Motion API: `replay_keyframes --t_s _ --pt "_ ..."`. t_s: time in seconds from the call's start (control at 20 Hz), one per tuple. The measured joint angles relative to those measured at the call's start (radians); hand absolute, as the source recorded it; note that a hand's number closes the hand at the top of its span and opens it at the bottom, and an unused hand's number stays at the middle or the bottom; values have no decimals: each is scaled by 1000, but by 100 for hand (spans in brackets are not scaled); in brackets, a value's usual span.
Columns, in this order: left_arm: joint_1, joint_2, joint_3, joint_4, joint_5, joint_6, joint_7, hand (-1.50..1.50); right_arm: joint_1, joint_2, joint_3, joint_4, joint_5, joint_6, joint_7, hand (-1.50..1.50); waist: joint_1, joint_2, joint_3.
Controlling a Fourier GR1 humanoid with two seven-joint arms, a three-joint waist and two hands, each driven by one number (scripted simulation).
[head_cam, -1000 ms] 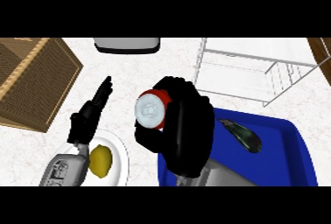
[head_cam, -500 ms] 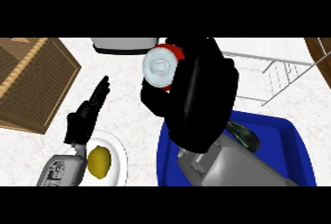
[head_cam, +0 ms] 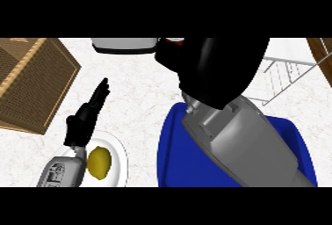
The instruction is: Pick the can from the tray and place it in the tiered shelf
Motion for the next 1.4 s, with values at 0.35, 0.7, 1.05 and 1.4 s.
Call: replay_keyframes --t_s 0.35,0.7,1.05,1.4 --pt "2 -4 -1 -17 2 1 11 0 -76 -5 -151 54 42 48 -71 150 -3 2 1" --pt "-9 9 10 -9 5 -9 5 0 -95 -25 -216 124 100 82 -139 150 -4 4 1" --pt "-7 -6 4 2 -2 -2 -5 0 -75 -46 -237 243 164 30 -201 150 -2 6 1" --pt "-5 4 7 -28 9 -18 20 0 -51 -76 -316 333 134 -170 -274 150 2 8 2"
